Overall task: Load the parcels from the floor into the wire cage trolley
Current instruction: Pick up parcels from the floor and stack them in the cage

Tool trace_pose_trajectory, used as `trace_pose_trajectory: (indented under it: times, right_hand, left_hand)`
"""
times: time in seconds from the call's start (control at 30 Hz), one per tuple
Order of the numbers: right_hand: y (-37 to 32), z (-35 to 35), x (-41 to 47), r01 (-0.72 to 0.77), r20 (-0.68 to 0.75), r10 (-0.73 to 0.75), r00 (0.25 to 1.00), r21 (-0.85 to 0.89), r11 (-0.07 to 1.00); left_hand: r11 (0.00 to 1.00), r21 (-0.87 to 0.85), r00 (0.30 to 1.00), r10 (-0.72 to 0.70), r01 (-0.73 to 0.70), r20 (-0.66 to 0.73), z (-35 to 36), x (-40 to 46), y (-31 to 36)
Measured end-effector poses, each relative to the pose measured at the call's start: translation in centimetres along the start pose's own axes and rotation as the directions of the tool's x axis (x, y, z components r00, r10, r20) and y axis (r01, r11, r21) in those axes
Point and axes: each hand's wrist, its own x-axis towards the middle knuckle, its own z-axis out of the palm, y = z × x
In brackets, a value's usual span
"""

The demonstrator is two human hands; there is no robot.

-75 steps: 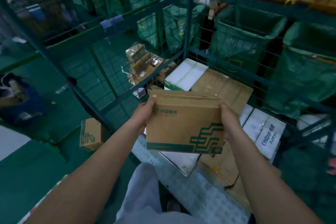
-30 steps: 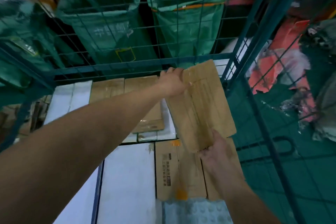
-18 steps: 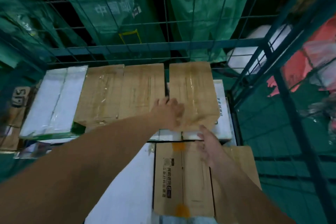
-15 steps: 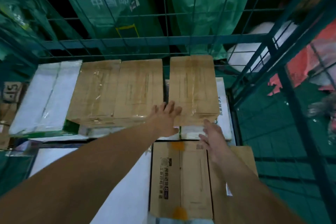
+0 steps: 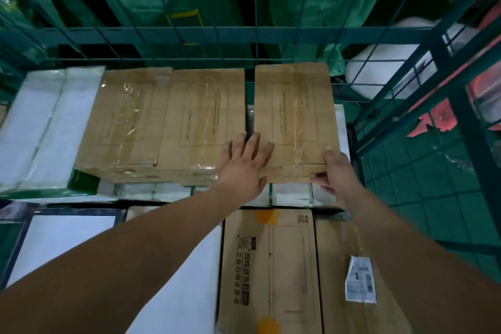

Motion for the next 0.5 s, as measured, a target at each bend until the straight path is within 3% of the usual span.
trace_pose_trajectory:
  times: [0.37, 0.5]
  right_hand:
    - [0.7, -2.1, 0.0, 0.074, 0.148, -0.061, 0.987, -0.084, 0.994]
    - [0.7, -1.5, -0.1, 0.07, 0.137, -0.061, 0.989, -0.062, 0.996]
  left_hand:
    - [0.997, -0.068, 0.993, 0.022, -0.03, -0.117, 2.7, -2.0, 1.5]
    - [0.963, -0.268, 0.982, -0.034, -0.018, -0.188, 2.1, -1.6, 2.3]
